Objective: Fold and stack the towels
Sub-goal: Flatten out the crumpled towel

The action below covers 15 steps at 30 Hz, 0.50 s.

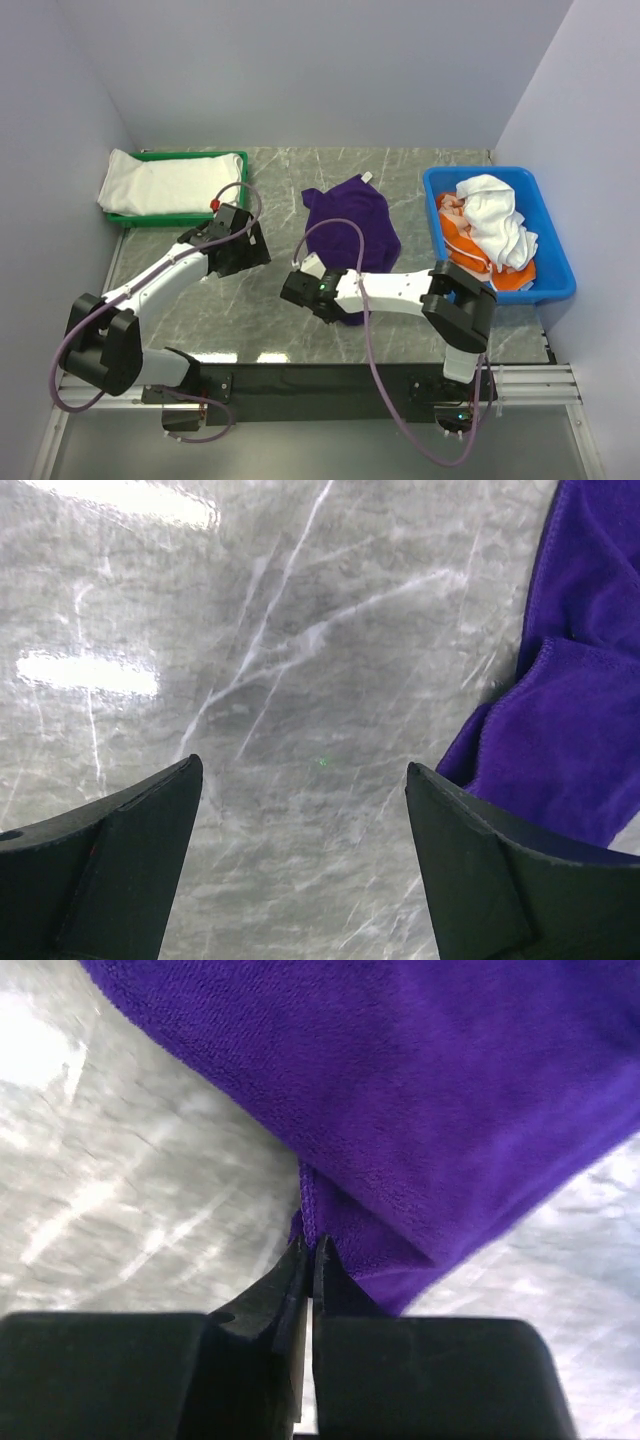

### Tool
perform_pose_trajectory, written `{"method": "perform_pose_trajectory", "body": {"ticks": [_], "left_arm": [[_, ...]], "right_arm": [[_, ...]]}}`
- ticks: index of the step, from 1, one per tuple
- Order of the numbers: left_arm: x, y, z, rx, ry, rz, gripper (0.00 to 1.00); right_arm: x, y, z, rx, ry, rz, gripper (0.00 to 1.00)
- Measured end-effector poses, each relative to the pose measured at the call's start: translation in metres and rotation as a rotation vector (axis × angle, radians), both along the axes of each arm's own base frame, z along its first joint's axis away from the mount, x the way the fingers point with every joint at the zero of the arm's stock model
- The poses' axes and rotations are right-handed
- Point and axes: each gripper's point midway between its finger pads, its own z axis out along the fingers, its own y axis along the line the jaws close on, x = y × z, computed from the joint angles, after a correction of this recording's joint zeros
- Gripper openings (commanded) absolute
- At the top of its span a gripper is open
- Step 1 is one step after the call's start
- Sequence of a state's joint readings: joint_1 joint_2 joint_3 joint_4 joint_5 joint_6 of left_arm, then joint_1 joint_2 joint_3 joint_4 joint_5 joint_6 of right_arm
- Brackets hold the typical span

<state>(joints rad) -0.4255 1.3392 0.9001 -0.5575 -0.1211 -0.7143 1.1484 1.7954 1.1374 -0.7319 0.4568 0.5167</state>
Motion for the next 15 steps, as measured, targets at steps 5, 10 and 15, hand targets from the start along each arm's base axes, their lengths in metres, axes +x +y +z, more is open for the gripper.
{"method": "perform_pose_trajectory", "body": {"ticks": [5, 10, 15], "left_arm": [[-0.003, -0.003, 0.003, -0.021, -0.008, -0.011, 0.88], [-0.004, -0.001, 0.008, -0.015, -0.021, -0.025, 0.88], [-0.006, 0.000, 0.010, -0.014, -0.023, -0.030, 0.88]], "right_arm": [[-0.004, 0.006, 0.044, 0.094, -0.016, 0.089, 0.00], [-0.033, 0.032, 0.144, 0.509, -0.031, 0.309, 0.05], [-0.075, 0.029, 0.156, 0.659, 0.073, 0.482, 0.42]]}}
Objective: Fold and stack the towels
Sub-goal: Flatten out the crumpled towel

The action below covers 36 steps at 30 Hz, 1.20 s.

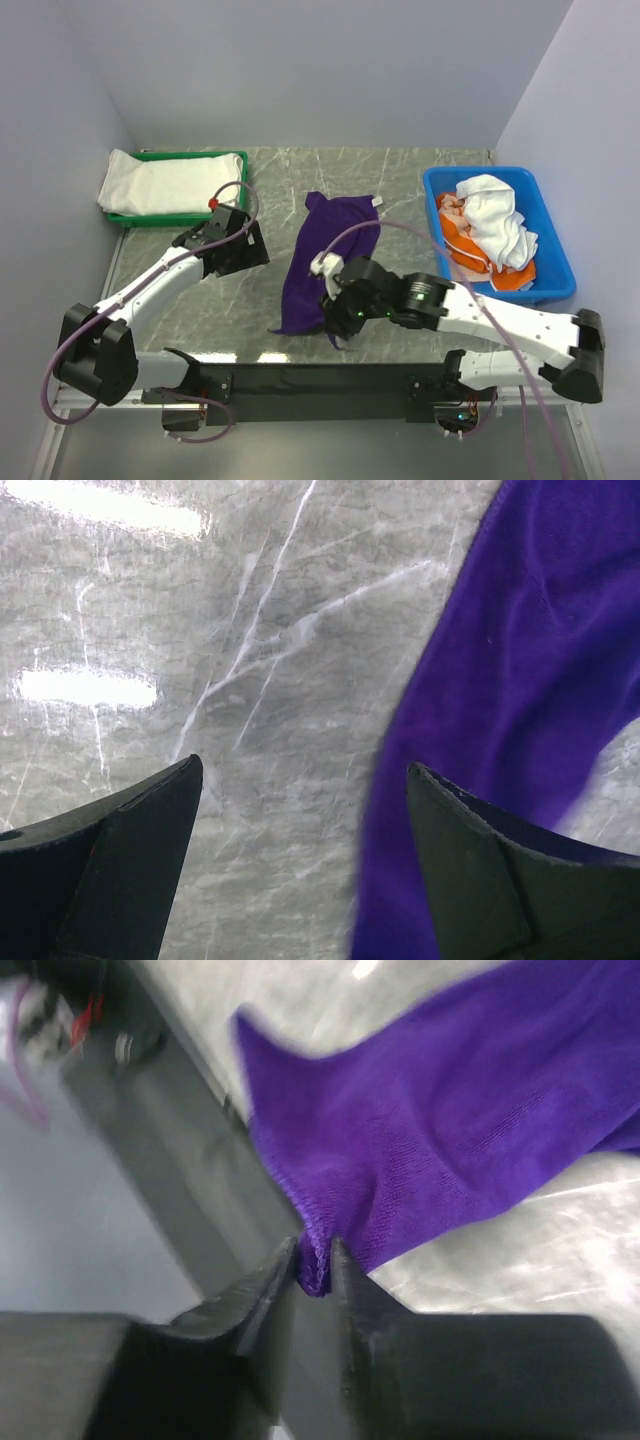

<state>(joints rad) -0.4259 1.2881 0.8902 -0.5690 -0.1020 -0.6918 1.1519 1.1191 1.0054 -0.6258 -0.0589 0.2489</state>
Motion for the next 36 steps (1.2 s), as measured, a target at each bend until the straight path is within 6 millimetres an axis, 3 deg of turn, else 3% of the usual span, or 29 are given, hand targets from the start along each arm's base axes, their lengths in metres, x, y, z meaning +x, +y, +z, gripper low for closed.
{"method": "perform_pose_trajectory", "body": {"ticks": [3, 5, 7, 9, 11, 14, 17, 22, 28, 31, 35, 36], "left_arm": [[-0.002, 0.000, 0.003, -0.006, -0.005, -0.001, 0.88], [-0.004, 0.000, 0.006, -0.014, -0.008, -0.005, 0.88], [-0.009, 0.001, 0.009, -0.024, -0.013, -0.010, 0.88], [-0.013, 0.001, 0.011, -0.033, -0.018, -0.015, 0.86], [-0.018, 0.000, 0.011, -0.047, -0.017, -0.024, 0.83], [-0.025, -0.007, 0.005, -0.078, 0.004, -0.051, 0.78], [-0.034, -0.022, -0.003, -0.092, 0.031, -0.105, 0.77], [-0.043, -0.065, -0.015, -0.080, 0.067, -0.238, 0.72], [-0.017, -0.110, -0.024, -0.079, 0.054, -0.307, 0.56], [-0.006, -0.120, -0.037, -0.071, 0.064, -0.312, 0.47], [-0.005, -0.120, -0.066, -0.037, 0.122, -0.309, 0.40], [-0.006, -0.119, -0.072, -0.029, 0.136, -0.308, 0.36]], "right_arm": [[-0.023, -0.002, -0.041, -0.084, 0.118, 0.100, 0.60], [-0.034, -0.009, -0.067, -0.158, 0.185, 0.135, 0.66], [-0.039, -0.016, -0.078, -0.197, 0.217, 0.139, 0.69], [-0.032, -0.016, -0.073, -0.186, 0.196, 0.112, 0.66], [-0.012, -0.016, -0.067, -0.166, 0.175, 0.029, 0.63], [0.038, -0.028, -0.065, -0.158, 0.145, -0.191, 0.54], [0.091, -0.055, -0.077, -0.182, 0.128, -0.456, 0.52], [0.149, -0.092, -0.104, -0.201, 0.146, -0.757, 0.50], [0.182, -0.096, -0.139, -0.217, 0.180, -0.879, 0.47], [0.193, -0.094, -0.156, -0.230, 0.206, -0.910, 0.43], [0.204, -0.098, -0.166, -0.241, 0.218, -0.949, 0.23], [0.208, -0.099, -0.165, -0.240, 0.209, -0.959, 0.22]]}}
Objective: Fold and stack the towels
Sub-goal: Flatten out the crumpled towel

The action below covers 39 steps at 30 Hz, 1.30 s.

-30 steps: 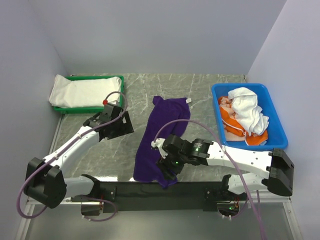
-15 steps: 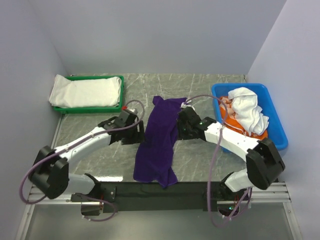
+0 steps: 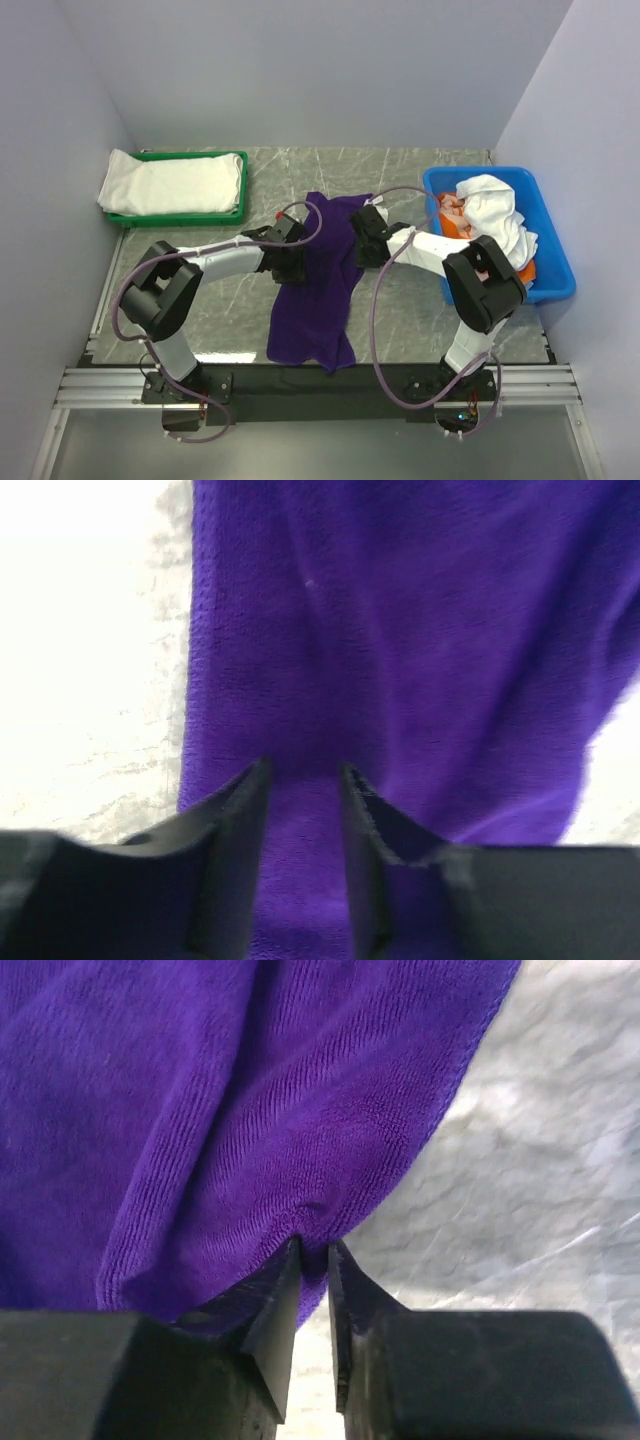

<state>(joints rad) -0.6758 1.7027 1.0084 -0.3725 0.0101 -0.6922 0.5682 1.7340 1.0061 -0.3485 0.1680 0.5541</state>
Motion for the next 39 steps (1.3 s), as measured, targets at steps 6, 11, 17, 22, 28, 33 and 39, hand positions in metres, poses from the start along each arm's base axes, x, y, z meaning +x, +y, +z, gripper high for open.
{"method": "perform_pose_trajectory", "body": {"ticks": [6, 11, 17, 22, 28, 33, 39], "left_arm": [[0.000, 0.008, -0.009, 0.000, 0.020, 0.048, 0.36], [0.001, 0.029, -0.008, -0.048, 0.024, 0.139, 0.41], [0.006, 0.032, -0.002, -0.061, 0.008, 0.164, 0.59], [0.012, 0.046, -0.001, 0.011, 0.001, 0.190, 0.62], [0.048, 0.055, 0.004, 0.074, -0.046, 0.236, 0.69], [0.044, 0.060, 0.021, 0.112, -0.085, 0.232, 0.70], [-0.002, 0.011, 0.064, 0.028, -0.150, 0.072, 0.59]], "right_arm": [[0.033, -0.025, -0.001, -0.059, -0.019, -0.096, 0.09], [0.082, -0.062, 0.003, -0.098, -0.027, -0.216, 0.14], [0.104, -0.060, 0.019, -0.075, -0.045, -0.178, 0.47], [0.071, -0.047, 0.056, -0.039, -0.094, -0.076, 0.55], [0.002, -0.021, 0.074, 0.035, -0.116, 0.059, 0.51], [-0.047, -0.008, 0.043, 0.034, -0.021, 0.141, 0.43], [-0.087, 0.001, 0.021, 0.060, 0.058, 0.180, 0.33]]}}
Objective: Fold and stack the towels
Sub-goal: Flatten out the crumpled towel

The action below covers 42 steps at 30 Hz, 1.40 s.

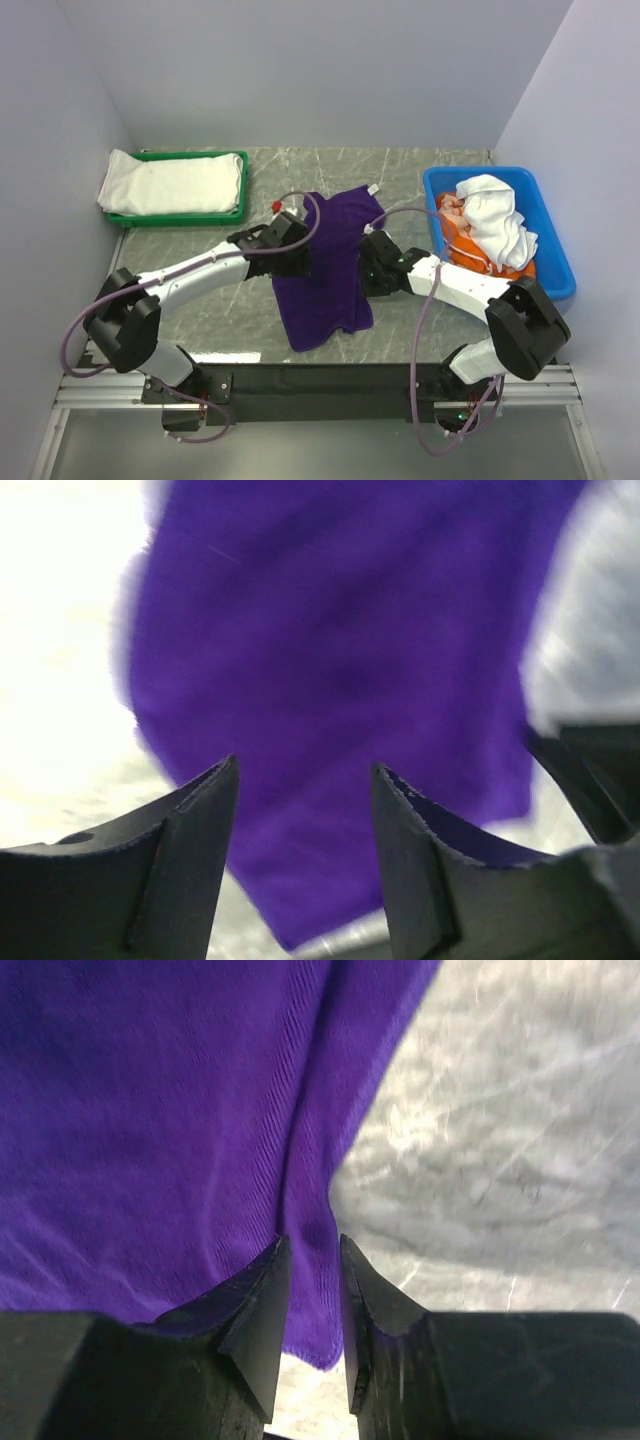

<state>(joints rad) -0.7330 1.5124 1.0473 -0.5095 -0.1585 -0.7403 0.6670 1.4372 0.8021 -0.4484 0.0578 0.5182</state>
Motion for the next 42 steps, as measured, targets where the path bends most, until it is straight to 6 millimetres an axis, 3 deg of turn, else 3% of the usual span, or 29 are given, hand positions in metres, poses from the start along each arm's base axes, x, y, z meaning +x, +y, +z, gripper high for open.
{"method": "perform_pose_trajectory", "body": {"ticks": [3, 8, 12, 16, 24, 33, 37, 42], "left_arm": [[-0.024, -0.022, 0.001, -0.044, 0.022, -0.077, 0.57], [-0.048, -0.033, -0.034, -0.005, 0.128, -0.138, 0.53], [-0.063, -0.022, -0.061, 0.061, 0.199, -0.145, 0.51], [-0.070, -0.005, -0.075, 0.126, 0.231, -0.128, 0.49], [-0.069, 0.013, -0.076, 0.134, 0.231, -0.079, 0.50], [-0.078, 0.047, -0.078, 0.210, 0.260, -0.045, 0.53], [-0.081, 0.050, -0.078, 0.224, 0.272, -0.062, 0.56], [-0.087, 0.049, -0.076, 0.211, 0.285, -0.090, 0.59]], "right_arm": [[-0.008, -0.003, -0.002, 0.016, 0.006, -0.018, 0.34], [-0.007, -0.002, 0.001, 0.046, -0.017, -0.035, 0.36], [0.002, 0.000, 0.010, 0.064, -0.058, -0.049, 0.36], [0.016, 0.004, 0.020, 0.091, -0.092, -0.067, 0.34], [0.035, 0.020, 0.018, 0.128, -0.090, -0.076, 0.31], [0.035, 0.025, -0.011, 0.138, -0.006, -0.093, 0.28], [0.034, 0.023, -0.022, 0.131, 0.031, -0.110, 0.28], [0.038, 0.012, -0.023, 0.154, 0.053, -0.153, 0.29]]}}
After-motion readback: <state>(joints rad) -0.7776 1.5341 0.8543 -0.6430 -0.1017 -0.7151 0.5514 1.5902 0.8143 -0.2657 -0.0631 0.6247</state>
